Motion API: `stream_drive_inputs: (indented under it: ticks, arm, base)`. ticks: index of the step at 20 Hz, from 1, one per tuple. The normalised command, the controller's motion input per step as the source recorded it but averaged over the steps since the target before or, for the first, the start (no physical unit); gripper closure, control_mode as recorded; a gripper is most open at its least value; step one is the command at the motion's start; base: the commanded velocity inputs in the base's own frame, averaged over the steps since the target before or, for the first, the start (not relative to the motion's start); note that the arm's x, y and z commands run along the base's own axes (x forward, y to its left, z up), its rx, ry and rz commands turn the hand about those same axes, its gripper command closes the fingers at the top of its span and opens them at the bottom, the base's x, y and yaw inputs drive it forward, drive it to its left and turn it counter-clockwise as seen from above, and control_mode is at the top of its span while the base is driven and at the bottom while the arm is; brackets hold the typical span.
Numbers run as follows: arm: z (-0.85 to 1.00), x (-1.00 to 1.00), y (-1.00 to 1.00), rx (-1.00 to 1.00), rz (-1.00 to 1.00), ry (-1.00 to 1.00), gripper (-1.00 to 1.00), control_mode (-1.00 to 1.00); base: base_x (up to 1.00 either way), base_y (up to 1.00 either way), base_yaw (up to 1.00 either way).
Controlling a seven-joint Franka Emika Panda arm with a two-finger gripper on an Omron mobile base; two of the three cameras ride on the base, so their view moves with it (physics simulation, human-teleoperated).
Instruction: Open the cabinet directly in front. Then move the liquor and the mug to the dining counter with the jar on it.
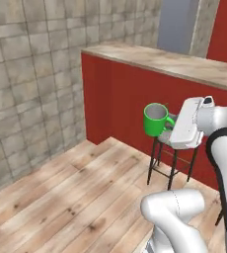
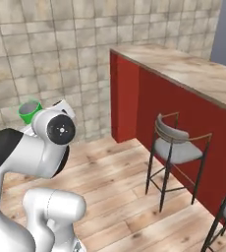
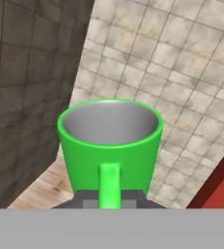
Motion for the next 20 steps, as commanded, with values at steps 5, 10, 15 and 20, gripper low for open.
stream_drive_inputs:
  ticks: [5, 10, 15, 20]
  arm:
    - [0.0, 0.0, 0.0, 0.0, 0.0, 0.0, 1.0, 1.0]
    - [0.0, 0.0, 0.0, 0.0, 0.0, 0.0, 1.0, 1.0]
    - [0.0, 0.0, 0.0, 0.0, 0.0, 0.0, 1.0, 1.0]
    - [0.0, 0.0, 0.0, 0.0, 0.0, 0.0, 1.0, 1.0]
  base:
    - [0.52, 0.36, -0.9]
    - [0.39, 0.3, -0.94]
    - [0.36, 0.29, -0.91]
    - [0.53, 0.56, -0.74]
